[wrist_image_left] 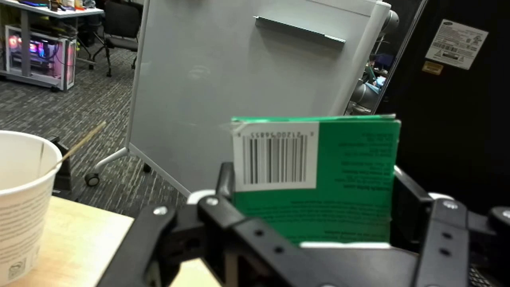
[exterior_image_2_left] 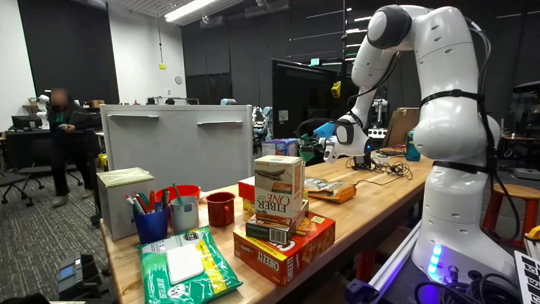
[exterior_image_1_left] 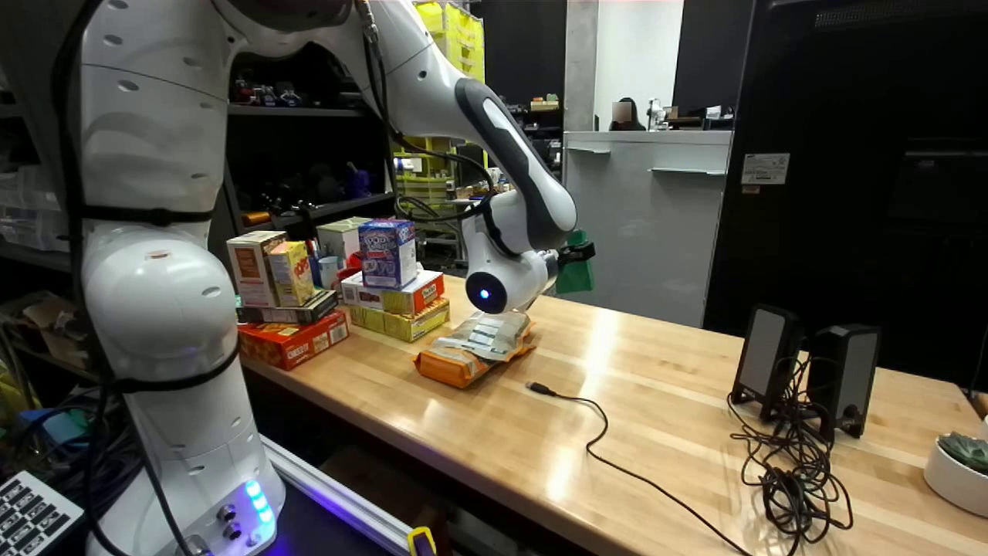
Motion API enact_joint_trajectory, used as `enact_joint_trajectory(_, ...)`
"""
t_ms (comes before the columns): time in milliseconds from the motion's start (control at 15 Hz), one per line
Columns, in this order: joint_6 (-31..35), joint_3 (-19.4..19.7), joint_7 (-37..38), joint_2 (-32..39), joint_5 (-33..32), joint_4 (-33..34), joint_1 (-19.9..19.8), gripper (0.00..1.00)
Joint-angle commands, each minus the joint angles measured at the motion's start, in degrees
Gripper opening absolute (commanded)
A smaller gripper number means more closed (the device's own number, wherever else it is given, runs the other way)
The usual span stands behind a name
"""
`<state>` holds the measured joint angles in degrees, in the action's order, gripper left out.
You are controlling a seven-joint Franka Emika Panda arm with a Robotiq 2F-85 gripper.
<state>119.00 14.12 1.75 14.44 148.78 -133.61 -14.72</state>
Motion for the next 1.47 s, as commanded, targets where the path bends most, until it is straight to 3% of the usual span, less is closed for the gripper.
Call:
enact_joint_trajectory(0,0.48,0.0,-3.08,-0.22,-0.46,-0.46,0.73,0.63)
enact_joint_trajectory(400,0.36,-0.05,-4.52,0.39,-1.1,-0.37,1.02,0.63)
enact_joint_trajectory(467,0.28,-0.05,-4.63,0.42,-1.24,-0.4,1.01,0.74)
enact_joint_trajectory(533,0.24,-0.05,-4.76,0.46,-1.37,-0.42,1.01,0.97)
enact_joint_trajectory(800,3.14,0.08,-7.7,0.19,-3.1,-0.34,1.82,1.0)
enact_joint_trajectory(1133,25.23,-3.59,-19.54,-10.52,-1.17,-1.76,10.01,1.0)
enact_joint_trajectory(1400,43.21,-8.83,-23.91,-16.91,-3.44,-1.11,14.6,1.0)
